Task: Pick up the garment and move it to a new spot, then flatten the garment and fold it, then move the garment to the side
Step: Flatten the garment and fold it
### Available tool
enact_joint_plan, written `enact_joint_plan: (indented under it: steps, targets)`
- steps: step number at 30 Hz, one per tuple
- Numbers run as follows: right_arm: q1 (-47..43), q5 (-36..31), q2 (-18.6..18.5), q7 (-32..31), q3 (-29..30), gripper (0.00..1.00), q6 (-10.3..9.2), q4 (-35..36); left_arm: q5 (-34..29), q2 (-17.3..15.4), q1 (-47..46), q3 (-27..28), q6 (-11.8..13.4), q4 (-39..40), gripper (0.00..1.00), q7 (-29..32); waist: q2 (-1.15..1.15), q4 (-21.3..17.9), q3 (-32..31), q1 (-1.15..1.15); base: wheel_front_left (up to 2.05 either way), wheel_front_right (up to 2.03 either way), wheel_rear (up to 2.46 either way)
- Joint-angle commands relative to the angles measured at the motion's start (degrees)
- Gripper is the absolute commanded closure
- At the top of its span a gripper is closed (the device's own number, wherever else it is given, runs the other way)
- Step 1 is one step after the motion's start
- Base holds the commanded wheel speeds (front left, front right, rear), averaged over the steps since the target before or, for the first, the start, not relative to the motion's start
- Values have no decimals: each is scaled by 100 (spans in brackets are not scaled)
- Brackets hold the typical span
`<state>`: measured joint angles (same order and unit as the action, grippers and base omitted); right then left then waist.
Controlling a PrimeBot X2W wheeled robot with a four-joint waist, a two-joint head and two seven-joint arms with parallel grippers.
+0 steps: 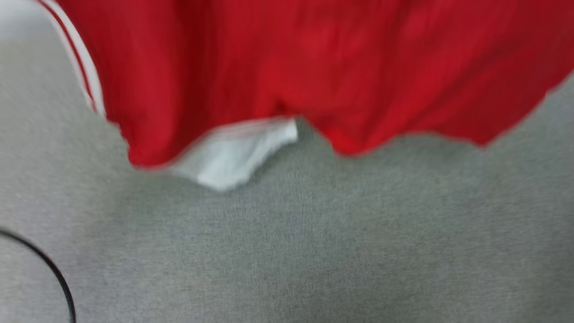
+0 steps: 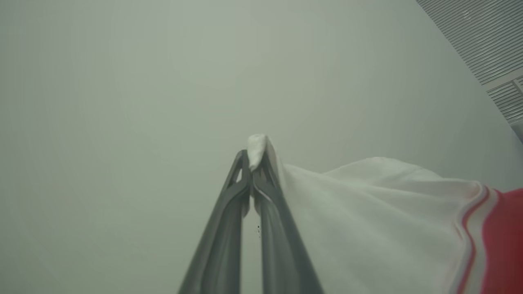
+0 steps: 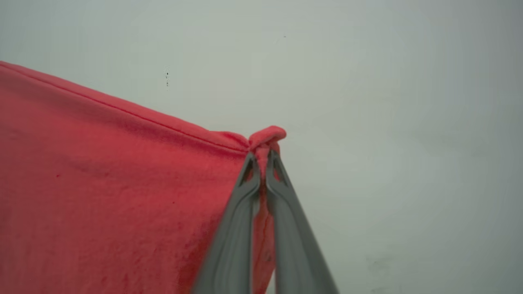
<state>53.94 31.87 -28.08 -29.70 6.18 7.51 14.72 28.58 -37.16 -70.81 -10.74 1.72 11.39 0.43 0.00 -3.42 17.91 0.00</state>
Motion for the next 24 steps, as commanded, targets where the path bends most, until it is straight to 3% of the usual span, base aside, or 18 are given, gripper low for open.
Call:
enact_joint_plan:
  steps: [1,7,15,20,24]
  targets:
    - [180,-48,-13,60,-27,100,-3,-112,-54,17,-229,-28,-52,-142,100,-22,0,39,668,0,0,0,0]
    - [1622,-489,-144,714,-413,100,-5,-1302,-477,263,-2117,-462,-452,-1715,100,-235,0,78,1507,0,0,0,0]
    - [3274,-1078,-109,1589,-848,100,-7,-2959,-885,656,-3880,-728,-539,-3578,100,-760,0,206,2194,0,0,0,0]
    - [3774,-1379,36,2183,-992,100,-7,-3869,-911,857,-4135,-805,-583,-4400,100,-1142,0,300,2348,0,0,0,0]
    - [3698,-1472,147,2571,-1198,100,-7,-4433,-791,1046,-3657,-886,-665,-4772,100,-1396,0,402,2328,0,0,0,0]
